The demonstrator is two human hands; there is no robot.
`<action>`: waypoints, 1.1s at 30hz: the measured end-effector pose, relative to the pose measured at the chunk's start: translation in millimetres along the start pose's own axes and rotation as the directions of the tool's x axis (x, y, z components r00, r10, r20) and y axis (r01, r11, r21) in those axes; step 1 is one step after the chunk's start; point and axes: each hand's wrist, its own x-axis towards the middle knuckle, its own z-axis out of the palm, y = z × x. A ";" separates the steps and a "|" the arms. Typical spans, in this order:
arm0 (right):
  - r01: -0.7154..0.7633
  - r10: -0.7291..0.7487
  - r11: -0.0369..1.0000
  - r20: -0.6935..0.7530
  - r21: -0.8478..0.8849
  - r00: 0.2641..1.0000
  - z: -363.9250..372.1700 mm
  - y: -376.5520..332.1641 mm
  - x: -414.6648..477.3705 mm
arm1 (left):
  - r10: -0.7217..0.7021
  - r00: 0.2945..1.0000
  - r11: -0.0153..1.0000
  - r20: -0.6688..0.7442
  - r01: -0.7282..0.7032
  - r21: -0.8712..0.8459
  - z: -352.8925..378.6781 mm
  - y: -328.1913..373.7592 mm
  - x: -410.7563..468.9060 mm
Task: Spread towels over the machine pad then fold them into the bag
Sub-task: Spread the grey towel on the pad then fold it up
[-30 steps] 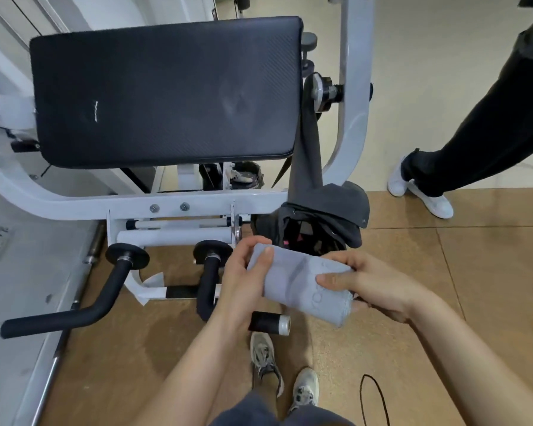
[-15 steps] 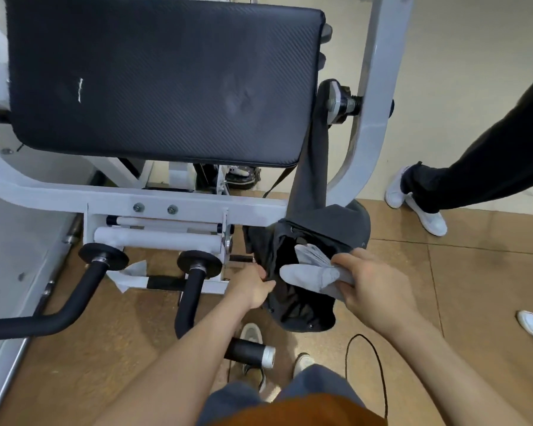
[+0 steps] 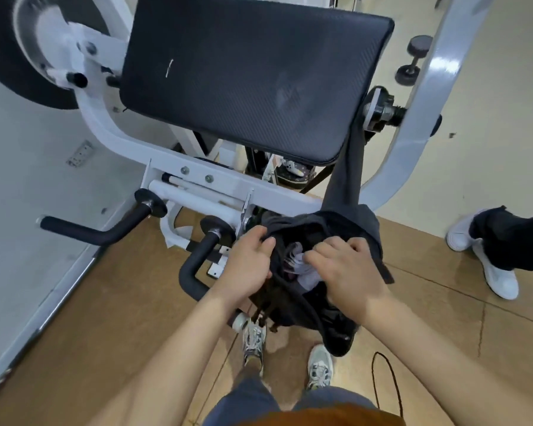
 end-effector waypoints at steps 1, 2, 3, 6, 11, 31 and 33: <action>0.070 -0.070 0.998 0.036 0.008 0.997 -0.5 -0.6 -1.2 | 0.005 1.000 1.000 -0.011 -0.005 -0.029 -0.7 5.7 -3.7; 0.149 -0.150 0.989 0.066 0.026 0.986 2.0 0.8 -2.8 | 0.009 1.000 0.998 -0.025 -0.011 -0.057 -1.4 11.3 -6.5; 0.203 -0.207 0.978 0.125 0.039 0.970 2.2 2.1 -4.8 | 0.009 0.999 0.997 -0.039 -0.012 -0.077 -2.1 16.4 -8.9; 0.262 -0.277 0.961 0.289 0.092 0.916 5.7 6.1 -3.2 | -0.013 0.998 0.993 -0.064 0.005 -0.121 -4.5 24.7 -12.3; -0.007 -0.045 0.965 0.193 0.260 0.980 12.2 3.2 9.8 | -0.032 0.998 0.986 -0.049 0.024 -0.168 -6.5 22.6 -11.9; -0.188 0.412 0.670 -0.149 0.718 0.899 -83.1 15.4 5.2 | -0.269 0.960 0.962 -0.081 0.271 0.014 48.1 -49.0 -15.9; -0.159 0.462 0.630 -0.202 0.760 0.863 -100.8 23.5 8.9 | -0.342 0.932 0.925 -0.118 0.356 0.130 72.1 -65.8 -9.6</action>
